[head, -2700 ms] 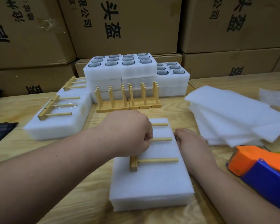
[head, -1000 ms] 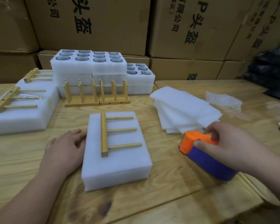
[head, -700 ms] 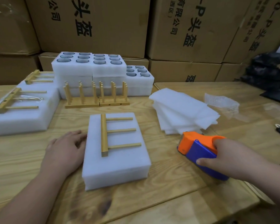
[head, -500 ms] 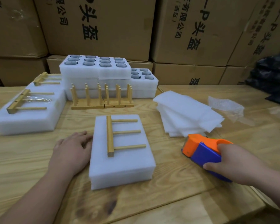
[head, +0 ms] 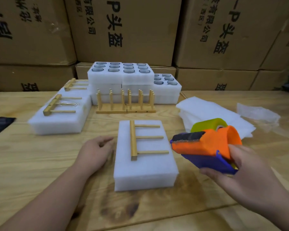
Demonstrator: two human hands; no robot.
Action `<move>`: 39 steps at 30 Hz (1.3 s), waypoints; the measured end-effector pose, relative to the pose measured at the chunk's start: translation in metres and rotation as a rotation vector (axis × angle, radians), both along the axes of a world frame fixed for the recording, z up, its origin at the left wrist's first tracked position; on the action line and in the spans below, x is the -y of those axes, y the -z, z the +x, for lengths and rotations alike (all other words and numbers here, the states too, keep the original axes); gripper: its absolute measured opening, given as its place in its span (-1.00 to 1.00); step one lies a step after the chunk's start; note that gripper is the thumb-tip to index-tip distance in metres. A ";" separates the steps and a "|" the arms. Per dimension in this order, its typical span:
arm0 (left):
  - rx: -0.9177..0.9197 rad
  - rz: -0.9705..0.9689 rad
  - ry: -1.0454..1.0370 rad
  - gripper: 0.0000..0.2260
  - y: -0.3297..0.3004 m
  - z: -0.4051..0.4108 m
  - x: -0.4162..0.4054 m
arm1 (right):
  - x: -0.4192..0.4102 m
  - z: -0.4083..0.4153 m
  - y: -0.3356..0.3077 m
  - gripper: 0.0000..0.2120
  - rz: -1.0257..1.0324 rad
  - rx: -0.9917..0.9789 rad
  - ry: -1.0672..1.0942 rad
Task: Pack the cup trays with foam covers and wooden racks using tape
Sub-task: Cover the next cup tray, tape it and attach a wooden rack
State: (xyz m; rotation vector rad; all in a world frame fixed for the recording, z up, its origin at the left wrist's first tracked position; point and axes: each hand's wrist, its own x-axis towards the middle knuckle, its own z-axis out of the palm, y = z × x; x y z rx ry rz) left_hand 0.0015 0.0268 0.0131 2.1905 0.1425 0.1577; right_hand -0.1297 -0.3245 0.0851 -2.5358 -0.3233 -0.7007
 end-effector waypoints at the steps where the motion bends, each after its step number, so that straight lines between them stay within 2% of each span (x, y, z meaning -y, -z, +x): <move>1: 0.035 -0.157 -0.055 -0.79 -0.009 -0.005 0.000 | -0.004 0.001 -0.001 -0.69 0.002 0.028 -0.023; 3: 0.152 -0.356 -0.122 -0.84 -0.028 -0.017 0.001 | -0.010 0.002 -0.003 -0.74 0.011 0.085 -0.081; 4: 0.219 -0.415 -0.098 -0.86 -0.038 -0.024 0.003 | -0.012 0.004 -0.003 -0.71 0.007 0.115 -0.109; 7: 0.395 -0.481 0.175 -0.85 -0.079 -0.055 0.019 | -0.016 0.006 -0.002 -0.45 -0.026 0.160 -0.154; 9: 0.453 -0.344 0.387 -0.77 -0.107 -0.076 0.030 | -0.019 0.006 -0.002 -0.43 -0.026 0.152 -0.166; 12: 0.511 -0.039 0.605 -0.72 -0.135 -0.097 0.044 | -0.025 0.006 -0.003 -0.48 -0.023 0.157 -0.178; 17: 0.481 0.072 0.727 -0.78 -0.149 -0.103 0.057 | -0.031 0.006 -0.005 -0.42 -0.056 0.158 -0.212; 26: 0.523 0.042 0.603 -0.90 -0.149 -0.100 0.059 | -0.035 0.015 -0.014 -0.61 -0.025 0.073 -0.263; 31: 0.464 -0.072 0.505 -0.90 -0.150 -0.097 0.060 | -0.038 0.029 -0.027 -0.61 0.008 -0.002 -0.346; 35: 0.469 -0.137 0.379 -0.92 -0.152 -0.093 0.058 | -0.041 0.038 -0.043 -0.59 0.002 0.014 -0.320; 39: 0.395 -0.292 0.269 -0.83 -0.152 -0.081 0.060 | -0.052 0.046 -0.051 -0.72 0.147 -0.023 -0.330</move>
